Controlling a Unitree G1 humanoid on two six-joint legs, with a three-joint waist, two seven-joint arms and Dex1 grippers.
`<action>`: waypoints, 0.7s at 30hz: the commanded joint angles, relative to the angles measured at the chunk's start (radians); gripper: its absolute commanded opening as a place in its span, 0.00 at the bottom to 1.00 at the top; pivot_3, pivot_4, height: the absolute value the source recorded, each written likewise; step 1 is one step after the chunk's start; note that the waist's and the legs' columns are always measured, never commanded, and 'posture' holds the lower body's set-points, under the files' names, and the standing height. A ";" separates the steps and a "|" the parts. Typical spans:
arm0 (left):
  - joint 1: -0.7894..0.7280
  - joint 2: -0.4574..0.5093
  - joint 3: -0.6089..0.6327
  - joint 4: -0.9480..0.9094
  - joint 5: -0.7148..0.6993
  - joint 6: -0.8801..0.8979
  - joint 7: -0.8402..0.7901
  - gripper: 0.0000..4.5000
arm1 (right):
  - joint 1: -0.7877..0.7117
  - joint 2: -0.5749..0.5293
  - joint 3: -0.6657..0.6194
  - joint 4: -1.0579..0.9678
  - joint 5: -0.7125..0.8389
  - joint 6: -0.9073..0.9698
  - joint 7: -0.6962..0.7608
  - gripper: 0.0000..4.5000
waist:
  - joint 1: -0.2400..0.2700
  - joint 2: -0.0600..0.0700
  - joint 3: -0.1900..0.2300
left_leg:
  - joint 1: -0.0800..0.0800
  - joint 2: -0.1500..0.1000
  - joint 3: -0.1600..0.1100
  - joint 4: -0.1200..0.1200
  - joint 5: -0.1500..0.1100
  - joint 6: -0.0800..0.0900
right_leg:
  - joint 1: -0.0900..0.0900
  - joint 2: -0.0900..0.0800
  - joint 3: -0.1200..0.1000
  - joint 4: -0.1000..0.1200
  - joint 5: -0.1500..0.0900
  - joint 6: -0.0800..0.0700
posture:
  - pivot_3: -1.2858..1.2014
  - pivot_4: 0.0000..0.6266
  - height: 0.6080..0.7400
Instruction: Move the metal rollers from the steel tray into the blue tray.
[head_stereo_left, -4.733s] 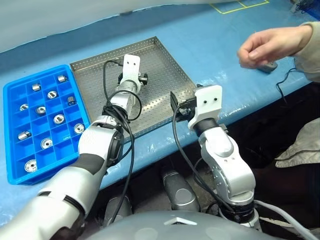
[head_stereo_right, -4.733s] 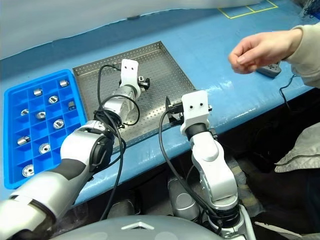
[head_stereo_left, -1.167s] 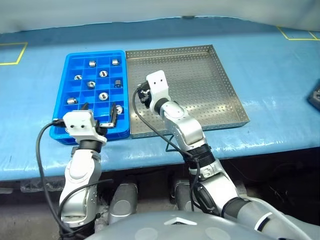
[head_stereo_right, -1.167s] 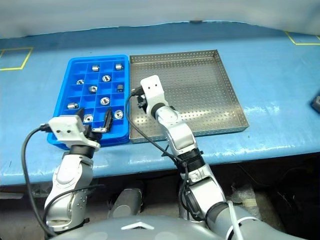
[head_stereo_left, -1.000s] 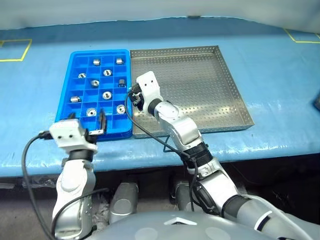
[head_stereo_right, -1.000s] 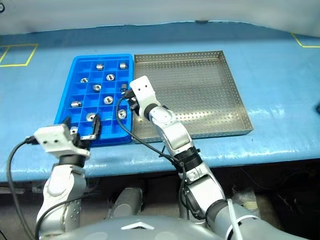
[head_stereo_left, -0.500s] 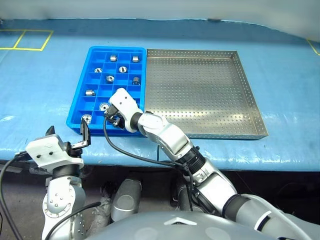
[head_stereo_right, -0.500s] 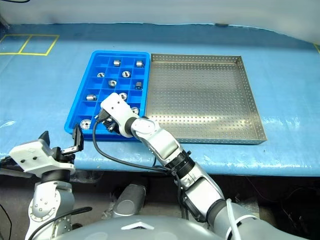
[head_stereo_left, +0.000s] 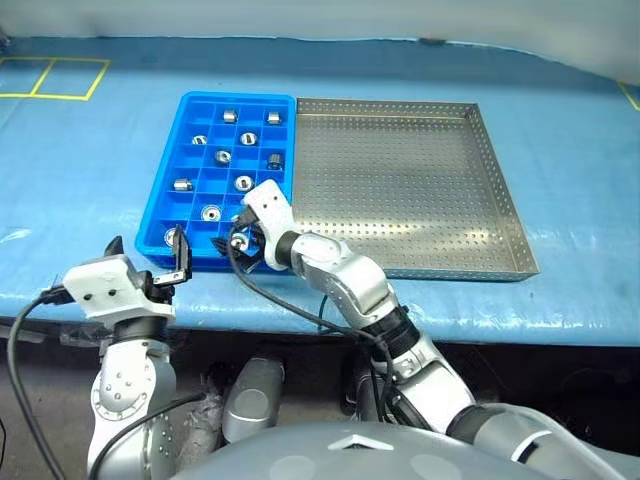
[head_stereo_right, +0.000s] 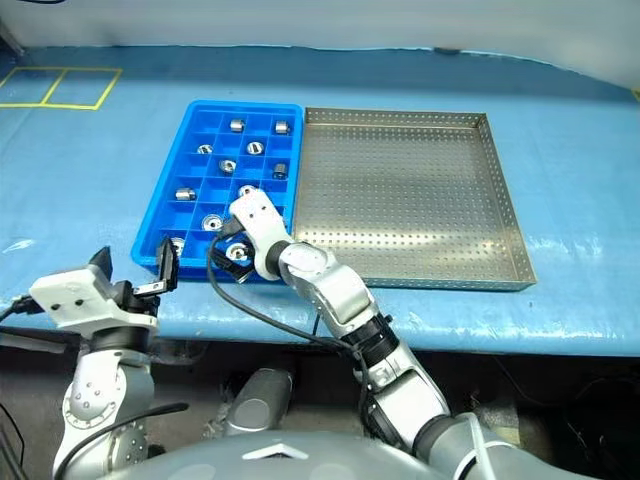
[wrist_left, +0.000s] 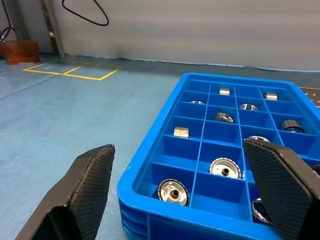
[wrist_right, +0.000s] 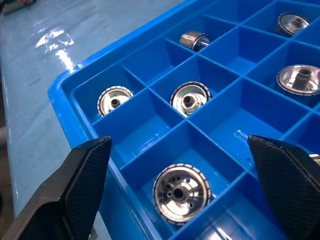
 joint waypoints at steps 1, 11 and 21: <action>-0.030 0.018 -0.016 -0.034 -0.020 0.036 -0.015 1.00 | 0.029 0.015 -0.047 -0.211 0.069 0.016 0.015 1.00 | -0.009 0.000 0.000 | 0.000 0.000 0.000 0.000 0.000 0.000 | 0.000 0.000 0.000 0.000 0.000 0.000 | 0.63 0.24 1.00; -0.167 0.042 -0.083 -0.029 -0.008 0.136 -0.002 1.00 | 0.125 -0.146 -0.161 -0.570 0.099 -0.016 0.011 1.00 | -0.083 0.000 0.000 | 0.000 0.000 0.000 0.002 0.000 0.000 | 0.002 0.000 -0.001 0.000 0.000 0.000 | 0.58 0.24 1.00; -0.318 0.060 -0.182 0.085 0.169 0.168 0.083 1.00 | 0.146 -0.229 -0.231 -0.609 0.045 -0.019 -0.080 1.00 | -0.141 0.000 0.000 | 0.002 0.000 0.000 0.003 0.000 0.000 | 0.003 0.000 0.000 0.001 0.001 0.001 | 0.55 0.24 1.00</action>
